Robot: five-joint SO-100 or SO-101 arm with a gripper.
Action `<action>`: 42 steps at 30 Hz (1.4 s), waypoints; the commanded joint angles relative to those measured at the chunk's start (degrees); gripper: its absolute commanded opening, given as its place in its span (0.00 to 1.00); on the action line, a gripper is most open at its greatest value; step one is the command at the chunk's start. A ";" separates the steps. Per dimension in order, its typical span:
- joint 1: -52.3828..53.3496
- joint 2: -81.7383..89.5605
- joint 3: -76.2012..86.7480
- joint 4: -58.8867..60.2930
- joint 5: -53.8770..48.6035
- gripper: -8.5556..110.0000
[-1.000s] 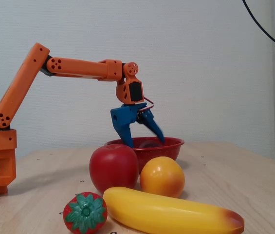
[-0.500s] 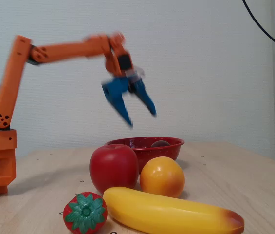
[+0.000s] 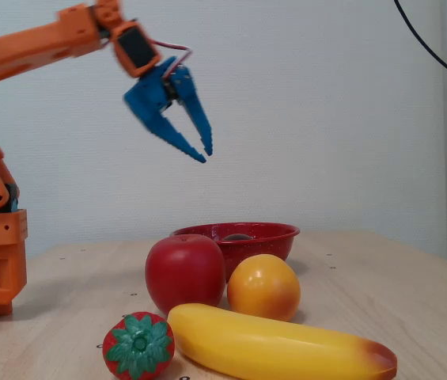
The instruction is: Put plum in the red bowl.
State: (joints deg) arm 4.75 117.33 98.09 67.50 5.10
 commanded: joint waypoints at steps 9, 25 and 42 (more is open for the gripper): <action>-6.42 42.45 53.35 -24.96 5.27 0.07; -5.98 67.76 80.60 -22.32 3.34 0.07; -7.56 67.76 80.68 -17.05 1.05 0.08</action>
State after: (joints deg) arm -0.62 184.22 178.33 50.45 7.12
